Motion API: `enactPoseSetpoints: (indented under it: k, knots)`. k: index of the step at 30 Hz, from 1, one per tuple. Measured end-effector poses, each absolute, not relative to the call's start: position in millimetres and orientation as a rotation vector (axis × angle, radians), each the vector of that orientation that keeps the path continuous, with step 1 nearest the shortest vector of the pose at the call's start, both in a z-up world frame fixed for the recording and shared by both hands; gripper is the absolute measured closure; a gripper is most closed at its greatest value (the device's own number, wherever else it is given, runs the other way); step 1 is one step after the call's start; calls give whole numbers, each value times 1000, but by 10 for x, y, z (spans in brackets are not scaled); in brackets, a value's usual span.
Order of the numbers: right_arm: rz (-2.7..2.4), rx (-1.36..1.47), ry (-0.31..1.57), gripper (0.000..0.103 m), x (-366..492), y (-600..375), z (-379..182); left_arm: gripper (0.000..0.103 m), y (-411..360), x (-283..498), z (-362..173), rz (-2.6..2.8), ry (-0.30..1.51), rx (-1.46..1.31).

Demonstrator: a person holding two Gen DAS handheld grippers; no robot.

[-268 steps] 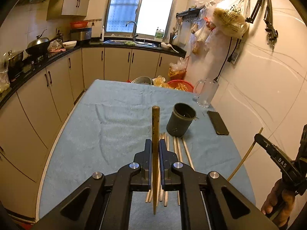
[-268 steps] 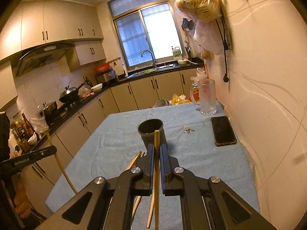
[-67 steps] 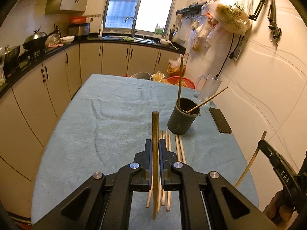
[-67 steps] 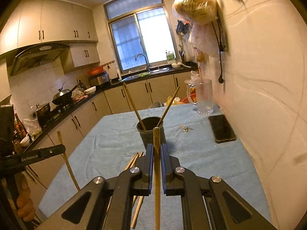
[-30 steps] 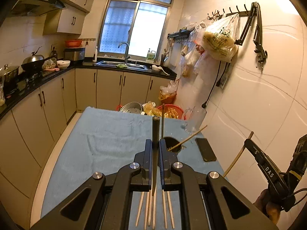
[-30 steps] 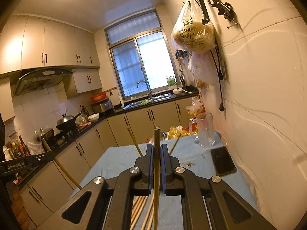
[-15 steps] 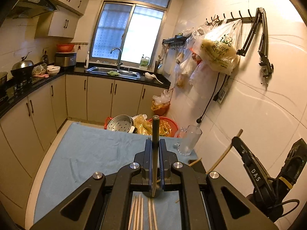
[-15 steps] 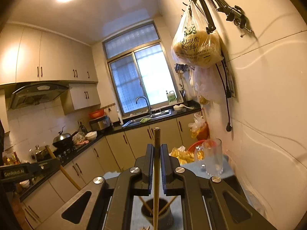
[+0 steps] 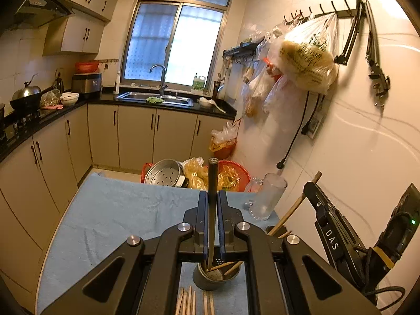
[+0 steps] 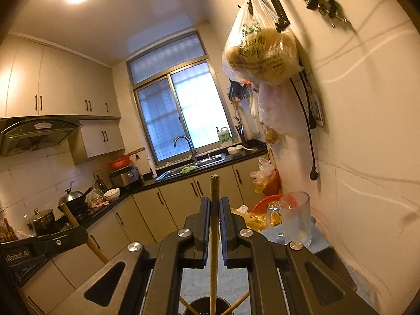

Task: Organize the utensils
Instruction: 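Lower the chopstick into the grey cup and open the left gripper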

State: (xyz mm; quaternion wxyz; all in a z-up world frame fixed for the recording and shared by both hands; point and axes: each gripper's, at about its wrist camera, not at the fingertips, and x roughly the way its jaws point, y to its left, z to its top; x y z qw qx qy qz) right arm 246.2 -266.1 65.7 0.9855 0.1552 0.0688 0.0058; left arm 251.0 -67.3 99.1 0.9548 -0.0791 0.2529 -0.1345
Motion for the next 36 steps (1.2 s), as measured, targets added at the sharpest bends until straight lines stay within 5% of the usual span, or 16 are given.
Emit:
enactPoseSetpoints:
  k: [32,34,36]
  knots:
    - [30,338,306,87,2383,-2690,133,96,-734,2603,519,-266,669,-144]
    - [42,340,292,81,2279,-2689,191,92,-699,2504,574,-271,651,-142]
    - [44,333,275,71,2138,-2686,258,73,-647,2364,633,-273,636,-135]
